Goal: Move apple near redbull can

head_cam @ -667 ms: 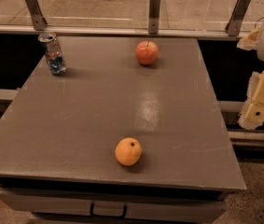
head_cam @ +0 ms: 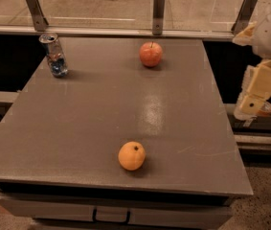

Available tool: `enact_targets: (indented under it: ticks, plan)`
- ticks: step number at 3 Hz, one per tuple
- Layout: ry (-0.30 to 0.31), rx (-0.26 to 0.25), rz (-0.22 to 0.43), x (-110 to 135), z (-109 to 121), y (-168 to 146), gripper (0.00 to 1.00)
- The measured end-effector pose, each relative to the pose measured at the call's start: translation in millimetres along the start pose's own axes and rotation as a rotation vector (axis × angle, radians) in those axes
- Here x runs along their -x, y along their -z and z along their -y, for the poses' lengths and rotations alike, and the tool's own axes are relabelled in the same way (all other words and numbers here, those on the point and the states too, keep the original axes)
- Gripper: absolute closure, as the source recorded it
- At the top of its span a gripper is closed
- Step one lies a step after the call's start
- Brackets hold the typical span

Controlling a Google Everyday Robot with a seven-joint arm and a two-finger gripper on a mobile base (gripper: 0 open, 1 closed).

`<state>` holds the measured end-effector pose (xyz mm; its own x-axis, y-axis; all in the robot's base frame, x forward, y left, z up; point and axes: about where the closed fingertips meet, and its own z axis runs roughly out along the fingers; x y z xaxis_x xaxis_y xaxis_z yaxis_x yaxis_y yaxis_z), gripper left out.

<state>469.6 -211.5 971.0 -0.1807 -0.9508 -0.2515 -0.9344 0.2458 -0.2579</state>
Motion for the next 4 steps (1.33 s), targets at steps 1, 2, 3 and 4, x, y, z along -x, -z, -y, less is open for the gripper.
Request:
enact_targets:
  ticks: [1,2,3,4]
  plan:
    - [0.024,-0.036,0.097,23.3,55.1,-31.0,0.00]
    - [-0.001,-0.065,0.217,55.0,115.1,-74.5,0.00]
    - [-0.055,-0.071,0.312,85.2,154.2,-117.5,0.00]
    - [-0.122,-0.080,0.373,114.9,180.7,-155.3,0.00]
